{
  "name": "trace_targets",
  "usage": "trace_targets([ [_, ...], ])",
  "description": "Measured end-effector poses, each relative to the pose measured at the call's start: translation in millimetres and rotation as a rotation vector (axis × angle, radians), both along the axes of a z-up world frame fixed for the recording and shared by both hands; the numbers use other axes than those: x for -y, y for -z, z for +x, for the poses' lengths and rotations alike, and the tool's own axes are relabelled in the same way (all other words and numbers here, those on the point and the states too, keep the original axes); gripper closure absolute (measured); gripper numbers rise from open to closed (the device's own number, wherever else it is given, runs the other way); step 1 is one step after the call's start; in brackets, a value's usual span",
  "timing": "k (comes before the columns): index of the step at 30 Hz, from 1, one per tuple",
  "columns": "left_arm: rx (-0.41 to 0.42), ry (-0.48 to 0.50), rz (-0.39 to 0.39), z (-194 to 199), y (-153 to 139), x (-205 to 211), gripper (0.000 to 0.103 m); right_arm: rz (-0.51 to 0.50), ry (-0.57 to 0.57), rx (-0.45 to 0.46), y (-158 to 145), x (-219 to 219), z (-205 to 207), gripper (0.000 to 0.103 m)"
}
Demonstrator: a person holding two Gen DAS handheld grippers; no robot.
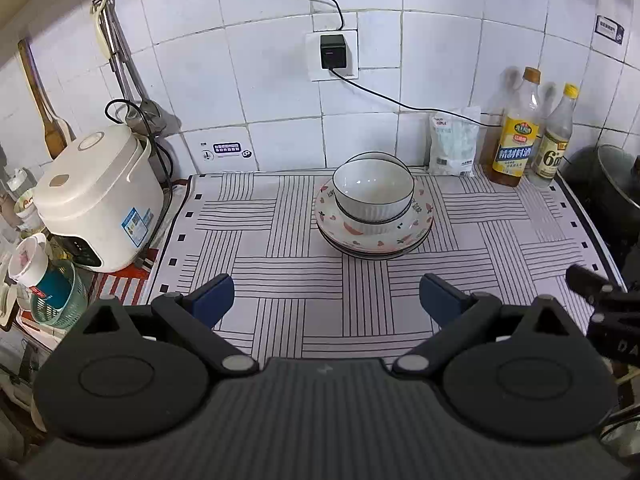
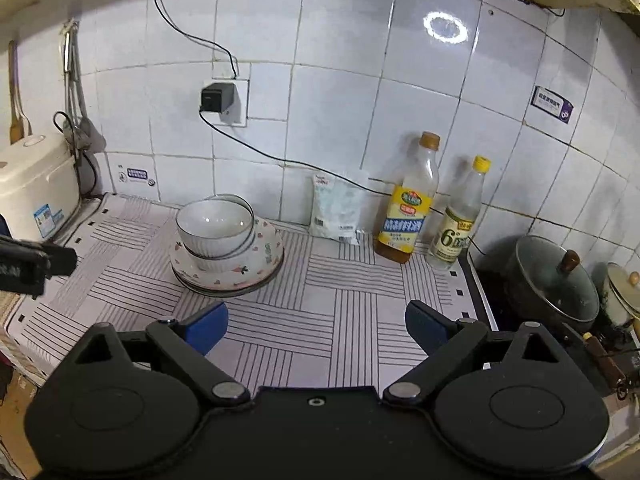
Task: Organize plates and bowls
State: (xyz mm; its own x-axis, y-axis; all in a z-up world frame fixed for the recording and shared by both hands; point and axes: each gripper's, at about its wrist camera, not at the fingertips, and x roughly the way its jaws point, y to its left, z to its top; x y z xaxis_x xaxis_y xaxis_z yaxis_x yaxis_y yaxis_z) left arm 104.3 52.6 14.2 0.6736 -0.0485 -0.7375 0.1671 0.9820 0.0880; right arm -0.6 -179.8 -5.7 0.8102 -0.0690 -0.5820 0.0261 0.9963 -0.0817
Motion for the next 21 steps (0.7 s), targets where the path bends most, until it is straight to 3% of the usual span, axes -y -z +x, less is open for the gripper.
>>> trace_targets([
  [8,0.018,-0.011,0.003,-5.9,14.5,0.4,0.003,0.034,0.009,0.076,2.8,-1.6,-13.0,0.006],
  [21,0.033,-0.027,0.02,-16.9,23.1,5.8,0.003,0.078,-0.005,0.044,12.3,1.0,-19.2,0.005],
])
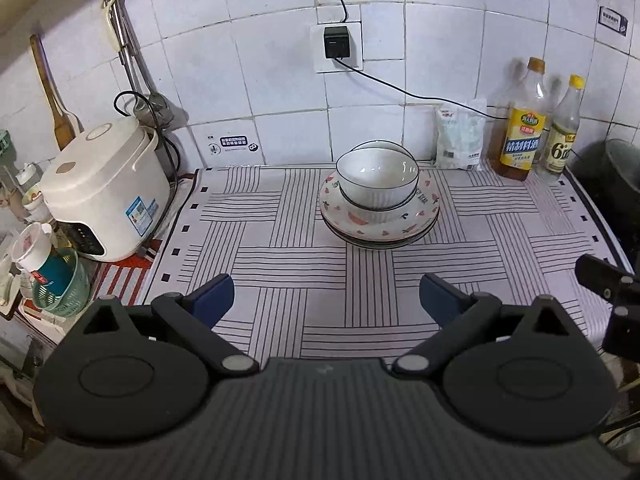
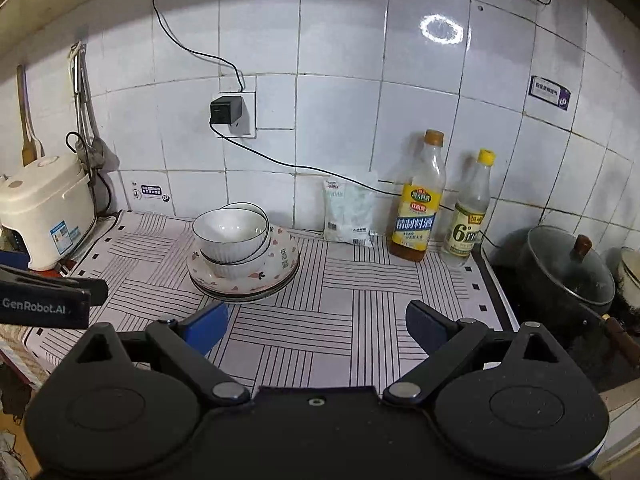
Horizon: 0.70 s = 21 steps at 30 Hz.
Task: Organize plates and bowls
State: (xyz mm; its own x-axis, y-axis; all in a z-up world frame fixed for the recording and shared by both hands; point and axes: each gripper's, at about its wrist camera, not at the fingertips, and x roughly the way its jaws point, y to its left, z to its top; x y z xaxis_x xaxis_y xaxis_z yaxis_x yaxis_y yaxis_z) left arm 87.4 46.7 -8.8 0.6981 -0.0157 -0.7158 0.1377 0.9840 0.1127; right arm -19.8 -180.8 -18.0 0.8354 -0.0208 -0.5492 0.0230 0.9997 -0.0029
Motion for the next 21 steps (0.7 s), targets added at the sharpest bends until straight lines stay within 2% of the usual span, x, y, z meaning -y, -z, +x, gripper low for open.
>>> trace_targets([
  [21,0.037,-0.011,-0.025,-7.5,0.8,4.4,0.003,0.013,0.009,-0.024,8.0,9.7,2.9,0.005],
])
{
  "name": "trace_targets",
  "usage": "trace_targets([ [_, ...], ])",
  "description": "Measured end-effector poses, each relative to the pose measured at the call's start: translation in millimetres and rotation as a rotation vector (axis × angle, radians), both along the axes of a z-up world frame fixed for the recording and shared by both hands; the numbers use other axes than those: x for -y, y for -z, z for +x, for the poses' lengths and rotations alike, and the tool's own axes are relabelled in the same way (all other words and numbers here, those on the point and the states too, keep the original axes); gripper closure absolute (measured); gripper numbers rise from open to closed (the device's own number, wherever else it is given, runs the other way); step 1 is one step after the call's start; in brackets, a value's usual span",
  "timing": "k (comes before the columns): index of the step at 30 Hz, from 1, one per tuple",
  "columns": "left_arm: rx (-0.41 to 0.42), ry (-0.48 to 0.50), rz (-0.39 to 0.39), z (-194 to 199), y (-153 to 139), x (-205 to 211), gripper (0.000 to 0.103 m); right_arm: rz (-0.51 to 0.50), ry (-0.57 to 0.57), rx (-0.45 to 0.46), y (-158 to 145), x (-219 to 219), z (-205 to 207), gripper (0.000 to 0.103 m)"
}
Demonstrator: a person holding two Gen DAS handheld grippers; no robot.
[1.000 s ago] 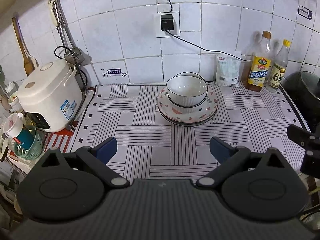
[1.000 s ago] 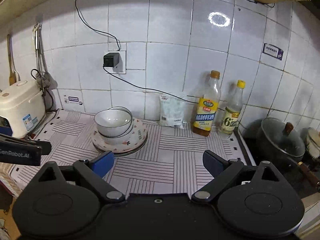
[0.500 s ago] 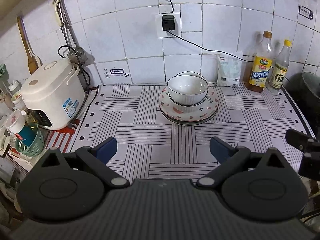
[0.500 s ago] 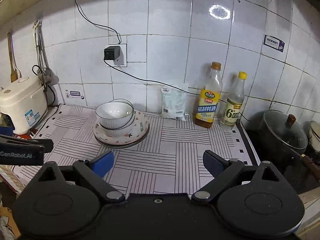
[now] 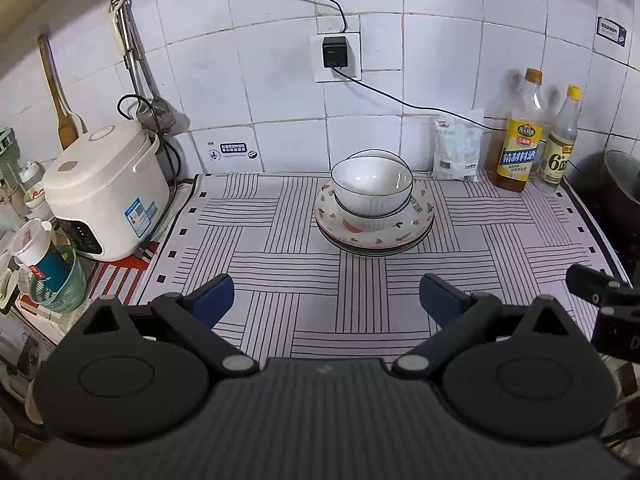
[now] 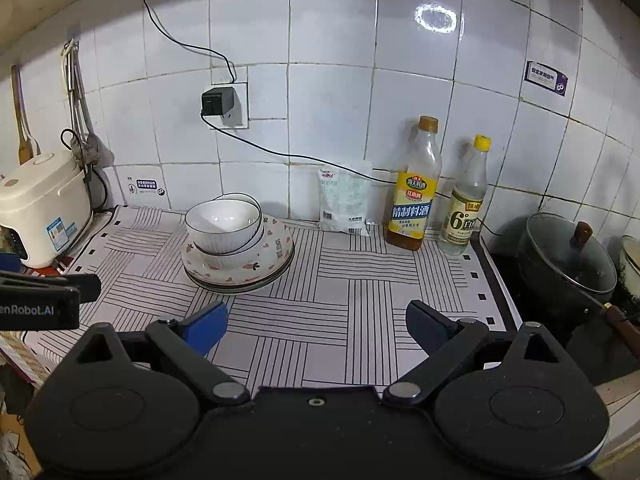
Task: Organize plates and bowls
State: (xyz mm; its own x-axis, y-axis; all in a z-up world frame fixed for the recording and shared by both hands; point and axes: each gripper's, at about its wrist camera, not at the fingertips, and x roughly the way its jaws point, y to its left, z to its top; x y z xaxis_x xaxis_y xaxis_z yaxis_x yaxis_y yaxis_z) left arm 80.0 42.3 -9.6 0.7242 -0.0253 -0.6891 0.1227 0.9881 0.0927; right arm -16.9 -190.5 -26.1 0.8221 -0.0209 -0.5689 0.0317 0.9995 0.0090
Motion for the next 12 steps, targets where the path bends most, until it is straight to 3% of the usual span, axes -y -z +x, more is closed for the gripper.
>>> trace_targets([
  [12,0.013,0.001,-0.002,4.2,-1.2,3.2,0.003,-0.005,0.012,-0.001,1.0,3.1,3.5,0.005],
])
